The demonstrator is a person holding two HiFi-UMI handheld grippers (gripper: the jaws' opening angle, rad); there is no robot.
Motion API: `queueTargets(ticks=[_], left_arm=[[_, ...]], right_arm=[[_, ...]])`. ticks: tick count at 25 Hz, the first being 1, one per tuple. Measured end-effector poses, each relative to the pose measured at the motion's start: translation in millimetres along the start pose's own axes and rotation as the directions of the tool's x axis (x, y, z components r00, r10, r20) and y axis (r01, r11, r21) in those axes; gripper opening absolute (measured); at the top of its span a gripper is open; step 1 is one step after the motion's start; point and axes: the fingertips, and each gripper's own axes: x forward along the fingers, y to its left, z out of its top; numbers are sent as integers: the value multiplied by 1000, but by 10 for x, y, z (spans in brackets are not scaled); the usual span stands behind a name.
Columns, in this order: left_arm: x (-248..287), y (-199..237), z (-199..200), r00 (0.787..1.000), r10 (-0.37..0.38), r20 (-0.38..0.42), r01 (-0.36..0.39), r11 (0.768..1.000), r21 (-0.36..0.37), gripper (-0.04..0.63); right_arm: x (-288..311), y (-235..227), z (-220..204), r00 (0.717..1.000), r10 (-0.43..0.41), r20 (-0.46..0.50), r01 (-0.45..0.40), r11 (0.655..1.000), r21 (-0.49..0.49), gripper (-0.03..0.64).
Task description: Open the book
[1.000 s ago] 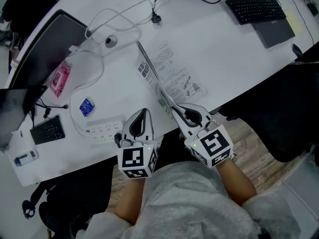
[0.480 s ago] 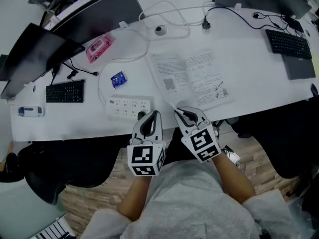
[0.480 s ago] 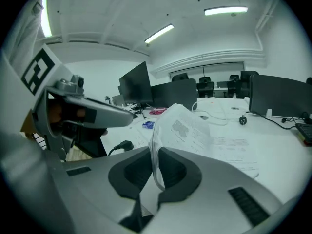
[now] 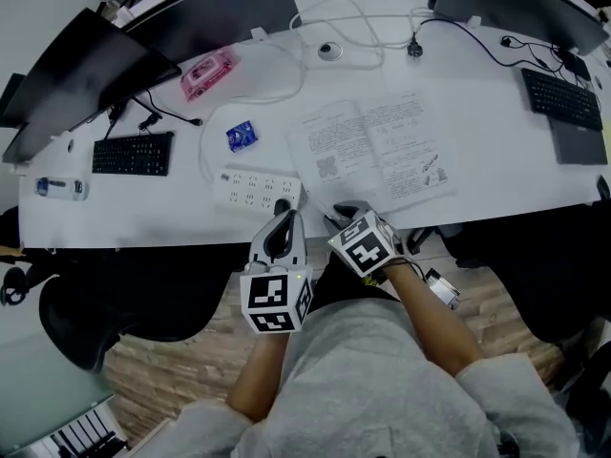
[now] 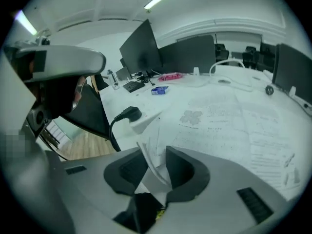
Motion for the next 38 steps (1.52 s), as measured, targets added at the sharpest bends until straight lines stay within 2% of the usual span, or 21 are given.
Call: queueTargets(ticks=[5,7,9,10,12,13,14,17,19,22,25,28,30,32,35,38], left_arm=[[-31,38,47,1000,1,9,-1,1000,0,9],[-24,30,56,1000,-6,10,6,1000,3,9],[-15,6,79,1000,-14,14,13,1000,9,9],[-12,-9,94,1000,-17,16,16,1000,12,9],[-18,-48,115,999,-24,21,24,1000,20,9],[-26,-70,122,999,-30,24,29,999,26,9],[-34,-90,133,999,-36,28,35,999,31,9],[-68,-131,152,998,-52,40,51,998,43,9],[-103,-157,150,997,-59,47,56,997,50,9],[-150,-234,212,995,-79,66,74,995,68,9],[-209,-325,284,990,-106,92,97,991,94,9],[-284,-435,345,984,-135,115,121,986,119,9],[-347,-533,398,978,-160,133,143,981,130,9],[-423,-642,458,970,-186,154,163,976,146,9],[-539,-812,527,958,-224,177,194,965,175,9],[-635,-953,585,947,-252,197,215,958,192,9]], right_arm=[[-1,43,-36,990,141,21,-142,968,208,185],[-30,52,-26,986,160,41,-165,957,240,201],[-77,111,-6,980,185,72,-197,952,232,210],[-103,169,5,970,224,99,-242,938,250,210],[-146,308,-9,932,326,158,-362,867,344,210],[-162,354,-32,917,356,180,-399,833,384,210],[-175,374,-61,914,360,190,-407,821,402,210],[-238,357,-141,934,307,180,-354,862,364,210],[-370,319,-126,937,275,216,-336,881,332,209],[-774,178,-13,919,234,316,-334,889,314,201],[-1390,51,106,881,212,423,-347,898,272,171],[-2089,-95,154,849,127,513,-276,934,226,133],[-2527,-214,106,837,19,547,-160,964,210,113],[-2908,-306,-2,832,-102,545,-10,980,199,85],[-3400,-361,-224,819,-264,509,197,963,182,66],[-3818,-348,-419,797,-347,495,295,938,183,58]])
